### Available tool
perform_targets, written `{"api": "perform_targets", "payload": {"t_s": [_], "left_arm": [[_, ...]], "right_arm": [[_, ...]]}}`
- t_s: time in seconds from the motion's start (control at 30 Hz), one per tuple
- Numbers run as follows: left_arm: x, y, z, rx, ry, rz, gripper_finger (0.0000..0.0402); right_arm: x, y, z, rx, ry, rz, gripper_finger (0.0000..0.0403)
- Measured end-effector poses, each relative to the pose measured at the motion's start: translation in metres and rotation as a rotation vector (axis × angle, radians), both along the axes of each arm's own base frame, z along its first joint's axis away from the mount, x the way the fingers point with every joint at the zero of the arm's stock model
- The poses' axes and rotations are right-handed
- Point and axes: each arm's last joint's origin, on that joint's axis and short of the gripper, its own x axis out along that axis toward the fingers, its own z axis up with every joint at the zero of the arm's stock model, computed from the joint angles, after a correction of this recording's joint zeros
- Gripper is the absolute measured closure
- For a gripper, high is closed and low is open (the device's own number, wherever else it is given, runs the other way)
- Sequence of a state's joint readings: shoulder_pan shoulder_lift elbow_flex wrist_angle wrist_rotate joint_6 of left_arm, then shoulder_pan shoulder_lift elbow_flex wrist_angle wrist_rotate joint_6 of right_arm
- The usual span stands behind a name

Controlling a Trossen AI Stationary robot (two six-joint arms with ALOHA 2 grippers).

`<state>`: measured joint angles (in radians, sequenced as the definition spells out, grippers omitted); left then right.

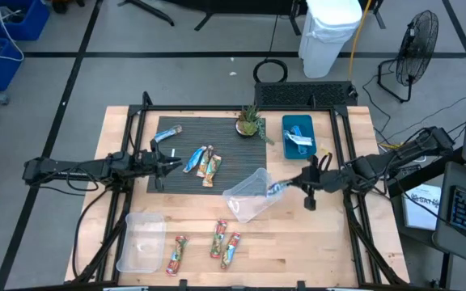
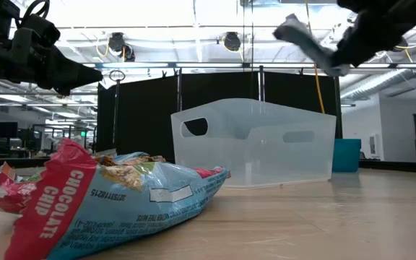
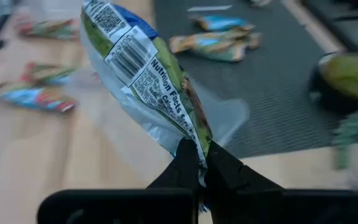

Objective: Pick and place Granola Bars by type
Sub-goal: Put the blue granola bar into the blue bin

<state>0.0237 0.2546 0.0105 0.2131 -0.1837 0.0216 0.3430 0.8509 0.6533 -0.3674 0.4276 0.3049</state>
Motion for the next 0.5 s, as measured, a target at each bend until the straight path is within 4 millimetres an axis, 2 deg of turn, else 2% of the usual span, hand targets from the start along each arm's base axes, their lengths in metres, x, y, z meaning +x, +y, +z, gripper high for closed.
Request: {"api": "perform_targets", "payload": {"t_s": [0.27,0.5], "left_arm": [[0.0,0.0,0.0,0.0,0.0,0.0,0.0325],[0.0,0.0,0.0,0.0,0.0,0.0,0.0325]], "right_arm": [[0.006,-0.038,0.002,-0.068,-0.012,-0.223,0.0402],[-0.008,-0.077,0.014,-0.095,-0.057,-0.373,0.0402]]}}
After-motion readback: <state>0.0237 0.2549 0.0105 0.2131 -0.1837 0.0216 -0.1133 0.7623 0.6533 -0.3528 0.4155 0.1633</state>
